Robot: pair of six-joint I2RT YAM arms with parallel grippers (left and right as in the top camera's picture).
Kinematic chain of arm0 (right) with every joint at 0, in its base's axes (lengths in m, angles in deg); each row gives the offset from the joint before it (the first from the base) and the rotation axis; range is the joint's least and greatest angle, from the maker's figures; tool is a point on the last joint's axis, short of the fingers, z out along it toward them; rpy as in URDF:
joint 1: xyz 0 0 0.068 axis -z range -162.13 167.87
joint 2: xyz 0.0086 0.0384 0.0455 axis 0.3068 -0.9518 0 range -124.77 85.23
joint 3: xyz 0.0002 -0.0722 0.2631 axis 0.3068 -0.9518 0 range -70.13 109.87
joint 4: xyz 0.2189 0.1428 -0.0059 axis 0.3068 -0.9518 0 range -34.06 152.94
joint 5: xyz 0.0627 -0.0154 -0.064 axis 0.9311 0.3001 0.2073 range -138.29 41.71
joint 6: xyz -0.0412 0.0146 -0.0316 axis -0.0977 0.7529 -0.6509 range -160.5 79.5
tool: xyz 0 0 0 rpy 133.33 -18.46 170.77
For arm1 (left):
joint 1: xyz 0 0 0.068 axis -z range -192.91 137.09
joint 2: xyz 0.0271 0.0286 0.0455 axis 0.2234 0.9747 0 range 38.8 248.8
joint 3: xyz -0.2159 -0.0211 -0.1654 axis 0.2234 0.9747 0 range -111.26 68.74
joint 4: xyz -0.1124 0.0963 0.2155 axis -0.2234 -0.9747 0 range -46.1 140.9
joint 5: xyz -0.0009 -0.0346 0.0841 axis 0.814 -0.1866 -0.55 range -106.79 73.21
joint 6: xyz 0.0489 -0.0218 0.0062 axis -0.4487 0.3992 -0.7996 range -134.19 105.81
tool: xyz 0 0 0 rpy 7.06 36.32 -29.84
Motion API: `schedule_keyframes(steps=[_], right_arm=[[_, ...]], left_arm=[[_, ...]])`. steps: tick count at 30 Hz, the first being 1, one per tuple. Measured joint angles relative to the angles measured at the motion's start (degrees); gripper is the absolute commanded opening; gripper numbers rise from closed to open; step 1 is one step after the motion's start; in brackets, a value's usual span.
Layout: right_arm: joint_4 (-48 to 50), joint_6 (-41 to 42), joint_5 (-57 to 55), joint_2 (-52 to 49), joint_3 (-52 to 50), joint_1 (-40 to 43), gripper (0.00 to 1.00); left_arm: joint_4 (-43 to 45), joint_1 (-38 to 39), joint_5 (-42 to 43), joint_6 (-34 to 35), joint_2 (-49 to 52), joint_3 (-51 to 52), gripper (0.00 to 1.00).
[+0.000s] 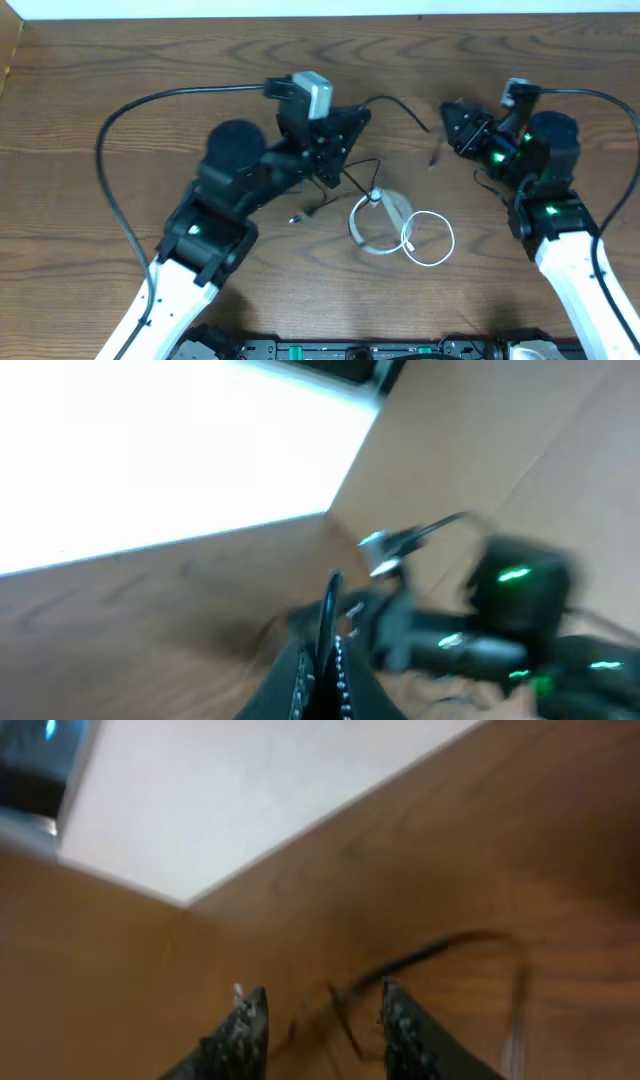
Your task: Untangle cables
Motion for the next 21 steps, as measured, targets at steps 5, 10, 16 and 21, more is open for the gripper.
schedule_keyframes(steps=[5, 10, 16, 21], right_arm=[[-0.2, -5.1, 10.1, -4.8, 0.0, 0.0, 0.44], [-0.2, -10.4, 19.8, -6.9, 0.0, 0.0, 0.46], [-0.1, -17.4, 29.9, -6.9, 0.0, -1.0, 0.53], [-0.1, -24.3, 37.5, -6.9, 0.0, -3.7, 0.56]], left_arm=[[0.7, -0.4, 2.4, 2.3, -1.5, 0.0, 0.08], [-0.1, -0.4, 2.9, 2.8, 0.2, 0.0, 0.07], [-0.2, -0.4, 1.8, 4.3, 3.8, 0.0, 0.07], [-0.2, -0.4, -0.7, 6.9, 5.5, 0.0, 0.07]])
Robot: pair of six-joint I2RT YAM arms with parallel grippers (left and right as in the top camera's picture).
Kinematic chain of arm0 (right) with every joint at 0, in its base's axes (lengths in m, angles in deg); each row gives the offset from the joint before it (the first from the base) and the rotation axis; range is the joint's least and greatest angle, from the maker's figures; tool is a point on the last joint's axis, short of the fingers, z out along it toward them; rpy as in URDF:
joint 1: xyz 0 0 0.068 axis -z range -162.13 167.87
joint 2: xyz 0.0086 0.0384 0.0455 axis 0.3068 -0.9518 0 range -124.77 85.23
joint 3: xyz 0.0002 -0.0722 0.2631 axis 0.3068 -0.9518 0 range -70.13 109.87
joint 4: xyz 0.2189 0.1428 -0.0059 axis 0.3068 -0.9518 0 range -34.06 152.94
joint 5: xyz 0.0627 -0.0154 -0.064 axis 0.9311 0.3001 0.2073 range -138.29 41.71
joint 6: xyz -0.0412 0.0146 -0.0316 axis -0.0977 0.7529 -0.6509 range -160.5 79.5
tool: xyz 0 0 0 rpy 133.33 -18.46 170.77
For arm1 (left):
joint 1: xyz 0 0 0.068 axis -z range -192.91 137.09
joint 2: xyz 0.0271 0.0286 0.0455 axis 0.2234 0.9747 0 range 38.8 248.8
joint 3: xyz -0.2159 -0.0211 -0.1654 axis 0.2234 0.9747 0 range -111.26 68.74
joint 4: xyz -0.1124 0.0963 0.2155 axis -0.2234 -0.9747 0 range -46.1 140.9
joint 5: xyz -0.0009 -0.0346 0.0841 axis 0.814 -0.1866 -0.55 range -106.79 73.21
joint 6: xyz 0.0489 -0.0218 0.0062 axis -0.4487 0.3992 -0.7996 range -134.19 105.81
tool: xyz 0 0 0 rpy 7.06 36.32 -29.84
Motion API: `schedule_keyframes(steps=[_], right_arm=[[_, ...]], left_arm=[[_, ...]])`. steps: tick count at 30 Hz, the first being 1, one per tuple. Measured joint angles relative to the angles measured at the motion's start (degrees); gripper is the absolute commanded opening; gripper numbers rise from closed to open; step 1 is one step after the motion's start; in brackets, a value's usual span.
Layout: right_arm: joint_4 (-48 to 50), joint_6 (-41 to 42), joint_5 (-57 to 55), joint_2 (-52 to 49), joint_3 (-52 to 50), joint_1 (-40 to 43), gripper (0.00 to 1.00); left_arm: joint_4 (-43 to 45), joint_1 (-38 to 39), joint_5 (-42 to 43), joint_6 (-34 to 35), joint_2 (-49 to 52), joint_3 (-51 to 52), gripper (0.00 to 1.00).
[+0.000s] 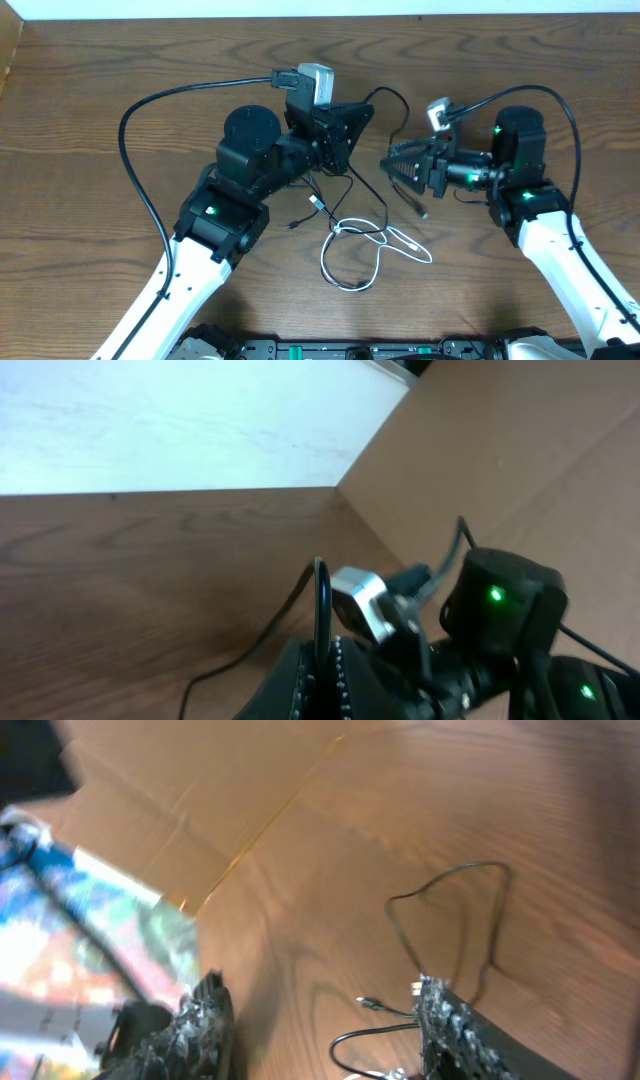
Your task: Untangle cables
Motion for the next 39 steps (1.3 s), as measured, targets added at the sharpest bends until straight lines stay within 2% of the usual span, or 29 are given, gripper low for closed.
schedule_keyframes(steps=[10, 18, 32, 36, 39], right_arm=[[0.0, -8.7, 3.3, 0.0, 0.0, -6.0, 0.56], [1.2, -10.2, 4.2, 0.0, 0.0, -6.3, 0.56], [9.3, -10.6, 7.9, 0.0, 0.0, -8.6, 0.54], [11.2, -10.8, 8.1, 0.0, 0.0, -10.4, 0.46], [11.5, -11.0, 8.0, 0.0, 0.0, -11.5, 0.29]], left_arm=[[-0.5, 0.0, -2.5, 2.9, 0.3, 0.0, 0.08], [-6.1, 0.0, -5.6, 2.8, 0.3, 0.0, 0.08], [-6.5, 2.1, -7.2, 4.5, 0.3, 0.0, 0.07], [-6.5, 3.5, -7.2, 4.5, 0.3, 0.0, 0.08], [-6.5, 3.8, -7.2, 4.5, 0.3, 0.0, 0.08]])
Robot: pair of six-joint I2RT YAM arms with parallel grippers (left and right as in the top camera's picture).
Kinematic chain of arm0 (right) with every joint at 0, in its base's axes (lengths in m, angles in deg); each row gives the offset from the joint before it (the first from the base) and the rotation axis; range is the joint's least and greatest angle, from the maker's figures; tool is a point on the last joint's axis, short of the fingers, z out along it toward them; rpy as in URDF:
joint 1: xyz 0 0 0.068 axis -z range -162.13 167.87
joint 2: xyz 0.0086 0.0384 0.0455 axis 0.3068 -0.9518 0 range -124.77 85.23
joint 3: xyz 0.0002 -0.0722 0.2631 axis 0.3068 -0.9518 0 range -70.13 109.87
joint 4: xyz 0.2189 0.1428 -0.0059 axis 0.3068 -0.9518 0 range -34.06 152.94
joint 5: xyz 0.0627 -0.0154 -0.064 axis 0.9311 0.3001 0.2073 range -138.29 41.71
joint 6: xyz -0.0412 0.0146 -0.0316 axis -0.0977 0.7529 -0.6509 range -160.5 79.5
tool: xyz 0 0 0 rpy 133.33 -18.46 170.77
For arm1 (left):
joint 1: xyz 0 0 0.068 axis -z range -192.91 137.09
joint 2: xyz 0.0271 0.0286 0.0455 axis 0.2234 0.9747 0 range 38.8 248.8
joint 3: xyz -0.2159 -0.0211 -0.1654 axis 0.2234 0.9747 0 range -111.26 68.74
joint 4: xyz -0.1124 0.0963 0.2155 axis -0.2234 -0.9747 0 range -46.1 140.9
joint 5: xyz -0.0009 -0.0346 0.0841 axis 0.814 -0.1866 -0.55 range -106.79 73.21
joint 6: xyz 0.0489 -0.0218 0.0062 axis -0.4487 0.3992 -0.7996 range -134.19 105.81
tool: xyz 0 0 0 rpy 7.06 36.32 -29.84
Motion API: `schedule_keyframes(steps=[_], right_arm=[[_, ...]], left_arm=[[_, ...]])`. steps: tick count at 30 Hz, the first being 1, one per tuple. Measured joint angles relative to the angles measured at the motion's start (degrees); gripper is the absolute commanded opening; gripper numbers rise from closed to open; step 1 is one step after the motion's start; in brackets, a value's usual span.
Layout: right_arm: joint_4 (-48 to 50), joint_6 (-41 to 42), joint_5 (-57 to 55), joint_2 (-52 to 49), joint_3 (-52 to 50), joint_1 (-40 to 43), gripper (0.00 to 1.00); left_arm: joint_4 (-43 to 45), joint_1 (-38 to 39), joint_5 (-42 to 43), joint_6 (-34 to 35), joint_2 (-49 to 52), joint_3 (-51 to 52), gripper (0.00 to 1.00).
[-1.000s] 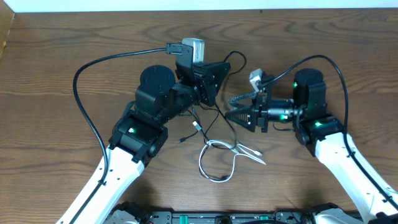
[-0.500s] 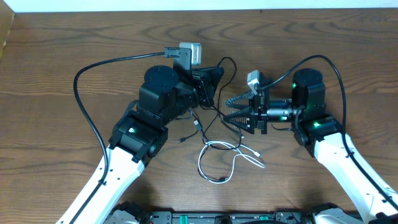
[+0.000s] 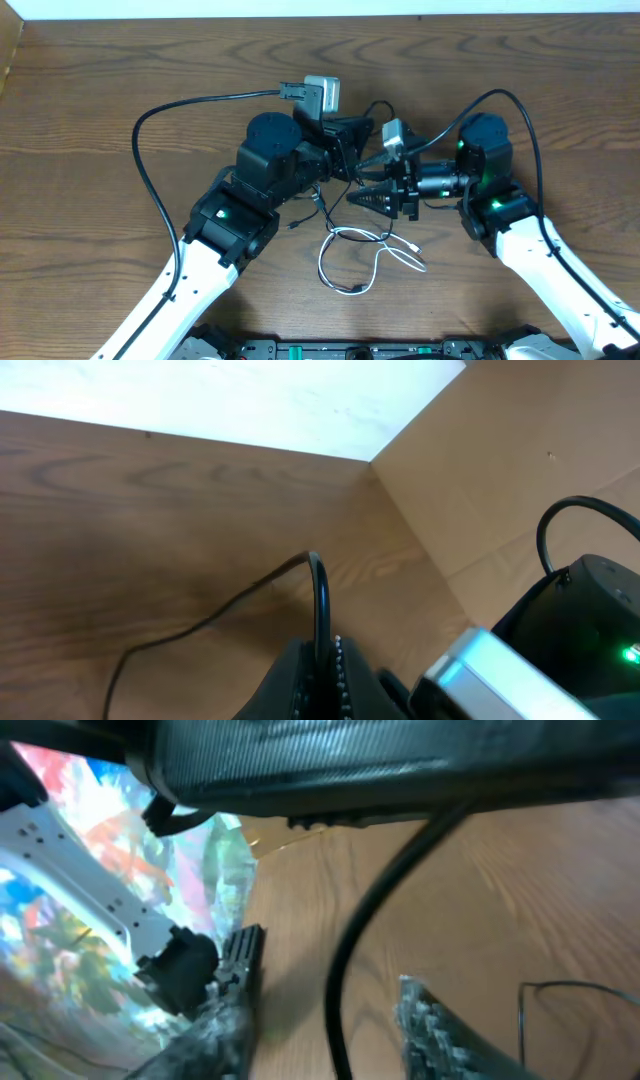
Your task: Untangle cables
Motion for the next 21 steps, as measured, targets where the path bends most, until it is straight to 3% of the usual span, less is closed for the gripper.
schedule_keyframes(steps=[2, 5, 10, 14, 21], right_arm=[[0.2, -0.2, -0.5, 0.0, 0.0, -0.8, 0.11], [0.1, -0.1, -1.3, 0.0, 0.0, -1.6, 0.01], [0.1, -0.2, -2.3, 0.0, 0.0, -1.8, 0.01], [-0.2, -0.2, -4.6, 0.0, 0.0, -1.9, 0.01], [-9.6, -0.2, -18.4, 0.0, 0.0, -1.9, 0.01]], left_arm=[[0.0, 0.0, 0.0, 0.1, 0.0, 0.0, 0.07], [0.0, 0.0, 0.0, 0.4, 0.0, 0.0, 0.08], [-0.3, 0.0, -0.1, 0.4, 0.0, 0.0, 0.09], [-3.1, 0.0, -1.2, 0.4, 0.0, 0.0, 0.21], [-14.7, 0.0, -8.2, -1.2, 0.0, 0.0, 0.33]])
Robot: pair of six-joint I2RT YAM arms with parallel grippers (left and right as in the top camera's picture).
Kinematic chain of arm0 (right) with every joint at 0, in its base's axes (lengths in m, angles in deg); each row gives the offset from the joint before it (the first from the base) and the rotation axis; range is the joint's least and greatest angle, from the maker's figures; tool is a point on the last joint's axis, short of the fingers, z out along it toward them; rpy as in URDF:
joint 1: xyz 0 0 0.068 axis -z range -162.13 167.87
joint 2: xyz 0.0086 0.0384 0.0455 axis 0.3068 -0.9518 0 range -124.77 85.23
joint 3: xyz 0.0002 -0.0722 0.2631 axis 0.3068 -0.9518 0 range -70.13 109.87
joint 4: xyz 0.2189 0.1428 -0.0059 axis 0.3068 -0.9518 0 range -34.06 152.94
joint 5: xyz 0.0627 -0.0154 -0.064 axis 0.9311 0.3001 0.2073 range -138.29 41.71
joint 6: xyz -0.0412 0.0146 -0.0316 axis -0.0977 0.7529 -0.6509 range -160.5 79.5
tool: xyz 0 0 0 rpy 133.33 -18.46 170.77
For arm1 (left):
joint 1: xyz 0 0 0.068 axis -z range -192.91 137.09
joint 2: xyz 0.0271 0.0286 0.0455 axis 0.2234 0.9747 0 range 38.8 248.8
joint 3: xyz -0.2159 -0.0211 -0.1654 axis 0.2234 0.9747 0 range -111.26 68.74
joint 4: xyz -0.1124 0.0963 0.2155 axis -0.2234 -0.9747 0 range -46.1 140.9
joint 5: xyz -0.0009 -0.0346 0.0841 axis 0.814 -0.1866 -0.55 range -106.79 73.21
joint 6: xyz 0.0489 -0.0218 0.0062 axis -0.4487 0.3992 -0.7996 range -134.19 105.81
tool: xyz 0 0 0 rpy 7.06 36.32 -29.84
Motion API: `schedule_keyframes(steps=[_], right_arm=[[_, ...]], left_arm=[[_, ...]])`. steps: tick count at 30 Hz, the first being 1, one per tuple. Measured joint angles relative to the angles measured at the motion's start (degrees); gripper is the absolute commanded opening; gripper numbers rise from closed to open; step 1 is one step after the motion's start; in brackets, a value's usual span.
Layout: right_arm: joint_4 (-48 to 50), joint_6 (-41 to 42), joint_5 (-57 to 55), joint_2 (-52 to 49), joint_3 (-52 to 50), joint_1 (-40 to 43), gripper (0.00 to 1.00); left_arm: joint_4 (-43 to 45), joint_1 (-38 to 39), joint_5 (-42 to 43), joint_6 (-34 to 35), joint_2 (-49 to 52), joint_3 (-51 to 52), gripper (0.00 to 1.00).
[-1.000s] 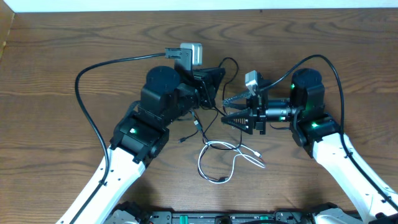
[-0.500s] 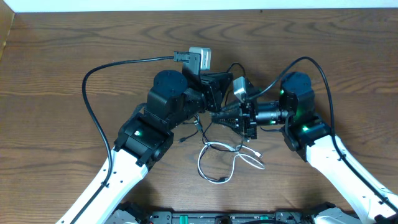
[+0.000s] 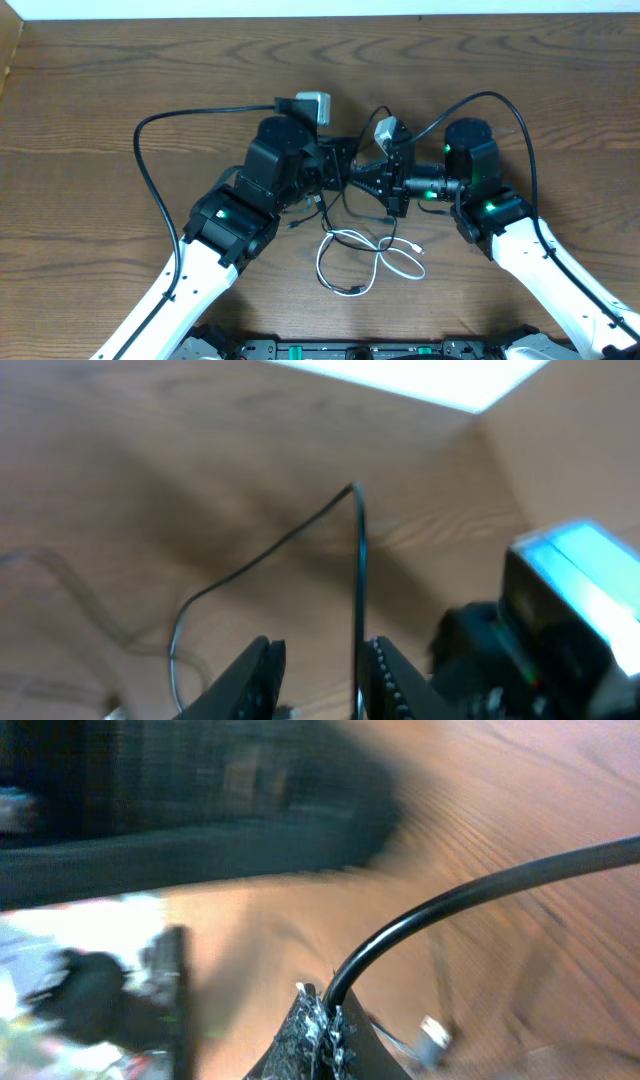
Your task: Untangle cables
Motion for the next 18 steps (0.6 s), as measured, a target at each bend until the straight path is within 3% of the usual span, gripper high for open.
schedule_keyframes(steps=[4, 8, 14, 18], right_arm=[[-6.7, 0.0, -13.5, 0.0, 0.0, 0.0, 0.01], [-7.5, 0.1, -22.5, 0.0, 0.0, 0.0, 0.01], [-2.0, 2.8, -27.5, 0.0, 0.0, 0.0, 0.01], [1.3, 4.4, -28.6, 0.1, 0.0, 0.0, 0.01]], left_arm=[[-7.1, 0.0, -4.4, -1.6, 0.0, 0.0, 0.33], [-12.5, 0.0, -6.7, -2.4, 0.2, 0.0, 0.34], [-16.7, 0.0, -7.1, -2.6, 3.1, 0.0, 0.44], [-17.1, 0.0, -4.2, -3.0, 6.7, 0.0, 0.45]])
